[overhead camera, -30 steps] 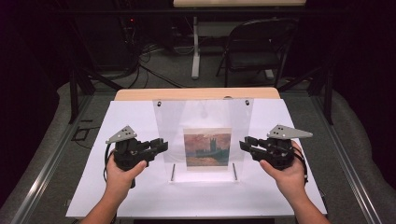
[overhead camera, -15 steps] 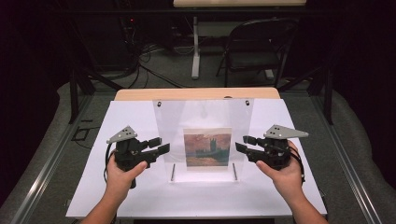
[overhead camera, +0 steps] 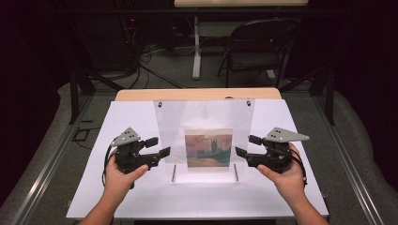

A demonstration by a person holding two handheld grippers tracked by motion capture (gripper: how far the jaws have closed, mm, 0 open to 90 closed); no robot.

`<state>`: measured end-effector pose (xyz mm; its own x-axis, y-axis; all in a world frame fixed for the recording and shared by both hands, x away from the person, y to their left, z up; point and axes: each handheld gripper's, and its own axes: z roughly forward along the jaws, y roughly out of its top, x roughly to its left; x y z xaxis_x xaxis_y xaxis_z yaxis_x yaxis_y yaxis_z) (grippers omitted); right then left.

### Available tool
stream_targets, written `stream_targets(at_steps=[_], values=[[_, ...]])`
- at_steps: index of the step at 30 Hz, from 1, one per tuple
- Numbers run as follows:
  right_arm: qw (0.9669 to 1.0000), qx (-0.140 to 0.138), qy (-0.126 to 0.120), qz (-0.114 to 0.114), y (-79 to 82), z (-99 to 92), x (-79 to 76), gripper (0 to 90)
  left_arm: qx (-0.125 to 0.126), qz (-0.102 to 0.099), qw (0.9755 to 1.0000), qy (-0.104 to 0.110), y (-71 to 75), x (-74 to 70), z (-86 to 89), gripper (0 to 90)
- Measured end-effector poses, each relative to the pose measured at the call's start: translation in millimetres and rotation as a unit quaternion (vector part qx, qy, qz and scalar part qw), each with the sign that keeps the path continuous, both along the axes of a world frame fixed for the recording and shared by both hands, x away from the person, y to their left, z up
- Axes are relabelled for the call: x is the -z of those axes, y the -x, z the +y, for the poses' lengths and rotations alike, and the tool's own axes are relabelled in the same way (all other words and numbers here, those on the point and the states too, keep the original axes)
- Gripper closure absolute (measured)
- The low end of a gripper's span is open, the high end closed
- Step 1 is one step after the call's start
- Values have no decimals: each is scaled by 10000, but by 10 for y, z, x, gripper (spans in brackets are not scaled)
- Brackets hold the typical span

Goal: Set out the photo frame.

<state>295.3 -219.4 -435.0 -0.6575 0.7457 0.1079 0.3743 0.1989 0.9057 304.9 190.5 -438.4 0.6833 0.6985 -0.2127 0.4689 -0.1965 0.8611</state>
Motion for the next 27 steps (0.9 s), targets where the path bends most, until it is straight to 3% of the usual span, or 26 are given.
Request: stream_targets(at_steps=[7, 15, 17, 19, 20, 23, 27], values=[[9997, 160, -5, -175, 127, -128, -16, 332, -273, -38, 9996, 44, 108, -20, 233, 354], [9989, 418, -120, -194, 247, -307, 8, 332, -625, -59, 9980, 0, 254, 42, 456, 354], [9985, 492, -193, -148, 272, -342, 50, 333, -858, -78, 9963, -73, 316, 141, 542, 353], [9981, 551, -264, -94, 305, -371, 116, 333, -900, -43, 9959, -65, 328, 187, 574, 353], [9980, 579, -267, -46, 320, -378, 158, 334, -1006, 50, 9949, 46, 350, 277, 641, 353], [9974, 689, -185, 52, 350, -414, 293, 335, -1149, 173, 9931, 133, 369, 405, 713, 354], [9956, 923, -60, 137, 372, -484, 445, 338, -1227, 292, 9920, 88, 373, 531, 742, 356]])
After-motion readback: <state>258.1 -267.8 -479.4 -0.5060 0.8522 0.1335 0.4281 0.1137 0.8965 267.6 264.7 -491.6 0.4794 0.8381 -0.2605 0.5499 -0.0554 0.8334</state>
